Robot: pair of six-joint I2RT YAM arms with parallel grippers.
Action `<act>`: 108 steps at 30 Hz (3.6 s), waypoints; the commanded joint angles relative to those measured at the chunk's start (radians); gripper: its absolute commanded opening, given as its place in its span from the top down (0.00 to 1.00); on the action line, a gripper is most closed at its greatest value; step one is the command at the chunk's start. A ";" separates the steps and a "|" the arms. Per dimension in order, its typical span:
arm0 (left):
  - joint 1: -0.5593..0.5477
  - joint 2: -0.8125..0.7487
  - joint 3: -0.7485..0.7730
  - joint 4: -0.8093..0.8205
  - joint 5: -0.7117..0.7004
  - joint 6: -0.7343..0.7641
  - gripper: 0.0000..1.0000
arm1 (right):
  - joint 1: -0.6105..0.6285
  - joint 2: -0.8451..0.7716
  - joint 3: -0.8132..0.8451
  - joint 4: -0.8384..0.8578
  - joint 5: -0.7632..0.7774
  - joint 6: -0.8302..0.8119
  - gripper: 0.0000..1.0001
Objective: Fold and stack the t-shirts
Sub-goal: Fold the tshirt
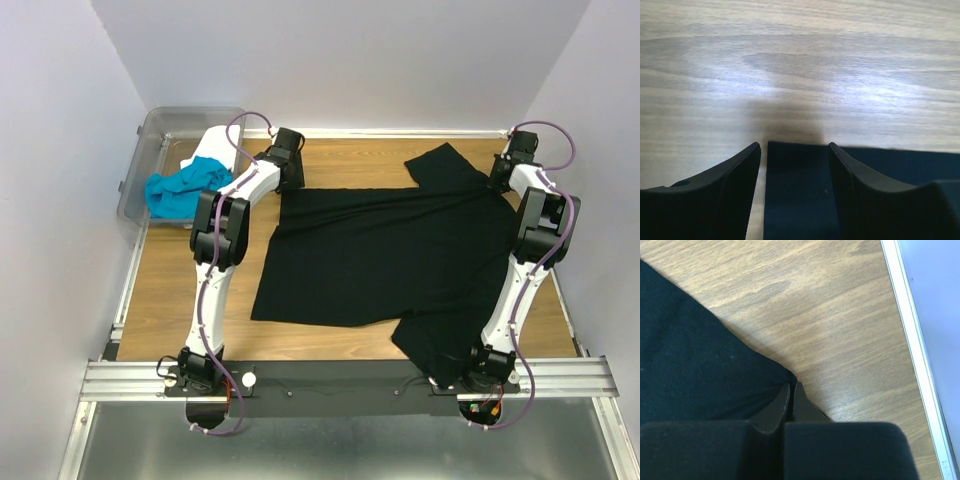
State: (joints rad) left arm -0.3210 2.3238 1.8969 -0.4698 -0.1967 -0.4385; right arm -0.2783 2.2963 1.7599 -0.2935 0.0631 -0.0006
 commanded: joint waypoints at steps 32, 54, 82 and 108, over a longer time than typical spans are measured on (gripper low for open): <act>-0.039 0.071 0.013 -0.151 -0.043 -0.005 0.93 | -0.010 -0.015 -0.043 -0.045 -0.039 0.028 0.99; 0.109 0.108 0.272 0.154 0.026 0.063 1.00 | -0.010 0.064 0.205 -0.045 -0.178 0.106 1.00; 0.157 -0.029 0.133 0.161 0.148 0.078 1.00 | -0.009 -0.153 0.009 -0.045 -0.115 0.050 1.00; 0.155 -0.242 -0.212 0.069 0.138 0.046 1.00 | -0.012 -0.383 -0.323 -0.045 0.110 0.197 1.00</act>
State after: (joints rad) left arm -0.1829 2.1422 1.7172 -0.3748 -0.0296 -0.3916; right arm -0.2802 1.9667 1.4654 -0.3458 0.0677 0.1589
